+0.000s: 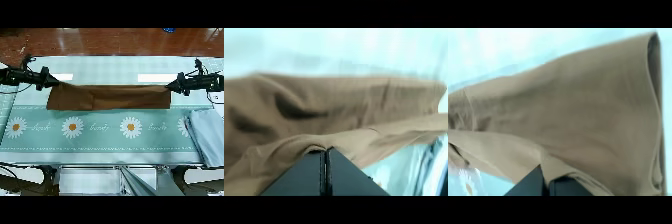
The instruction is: Fold the shirts.
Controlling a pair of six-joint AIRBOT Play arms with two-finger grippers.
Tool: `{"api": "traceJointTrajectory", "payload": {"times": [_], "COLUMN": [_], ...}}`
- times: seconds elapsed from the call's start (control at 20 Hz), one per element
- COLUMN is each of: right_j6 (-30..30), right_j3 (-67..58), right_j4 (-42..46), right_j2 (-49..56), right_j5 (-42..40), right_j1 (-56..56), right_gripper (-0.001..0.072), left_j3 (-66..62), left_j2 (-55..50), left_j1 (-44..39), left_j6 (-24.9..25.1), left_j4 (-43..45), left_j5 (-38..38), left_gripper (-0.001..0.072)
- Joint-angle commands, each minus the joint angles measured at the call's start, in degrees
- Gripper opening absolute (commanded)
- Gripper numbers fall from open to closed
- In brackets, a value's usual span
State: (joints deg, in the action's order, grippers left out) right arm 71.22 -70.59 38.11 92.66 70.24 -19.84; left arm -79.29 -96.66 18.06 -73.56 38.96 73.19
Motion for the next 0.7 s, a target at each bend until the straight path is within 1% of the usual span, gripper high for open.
{"api": "traceJointTrajectory", "payload": {"times": [0.0,0.2,0.35,0.4,0.45,0.5,0.55,0.6,0.65], "right_j6": [0.0,-0.1,-0.5,-0.5,-0.4,-0.6,-0.5,-0.4,0.7], "right_j3": [-1.7,-1.7,-1.7,-1.7,-1.7,-1.7,-1.7,-2.3,-3.5], "right_j4": [-0.2,-1.3,-2.9,-3.1,-3.1,-3.1,-2.9,-1.5,0.9], "right_j2": [0.7,2.8,4.9,5.4,5.6,5.7,5.3,4.4,3.5], "right_j5": [-3.3,-5.4,-8.5,-9.4,-10.4,-10.7,-9.9,-8.5,-6.5], "right_j1": [0.1,0.1,0.1,0.1,0.1,0.1,-0.2,-1.3,-2.8], "right_gripper": [0.0026,0.0026,0.0026,0.0077,0.032,0.0414,0.0415,0.0415,0.0415], "left_j3": [-3.6,-3.6,-3.6,-3.6,-3.6,-3.6,-4.0,-5.7,-8.1], "left_j2": [-1.0,-4.4,-7.1,-7.8,-8.3,-8.4,-8.3,-8.3,-8.3], "left_j1": [0.3,-2.1,-4.8,-5.7,-6.5,-7.0,-7.0,-6.3,-4.9], "left_j6": [-0.2,1.1,1.0,0.8,0.0,-0.7,-0.7,-1.3,-3.0], "left_j4": [0.0,0.0,0.0,0.0,0.0,0.0,0.1,0.4,1.9], "left_j5": [-2.1,-2.5,-6.1,-6.8,-6.9,-6.0,-4.0,-0.2,4.5], "left_gripper": [0.0019,0.0019,0.0021,0.0117,0.0411,0.0513,0.0512,0.0512,0.0511]}}
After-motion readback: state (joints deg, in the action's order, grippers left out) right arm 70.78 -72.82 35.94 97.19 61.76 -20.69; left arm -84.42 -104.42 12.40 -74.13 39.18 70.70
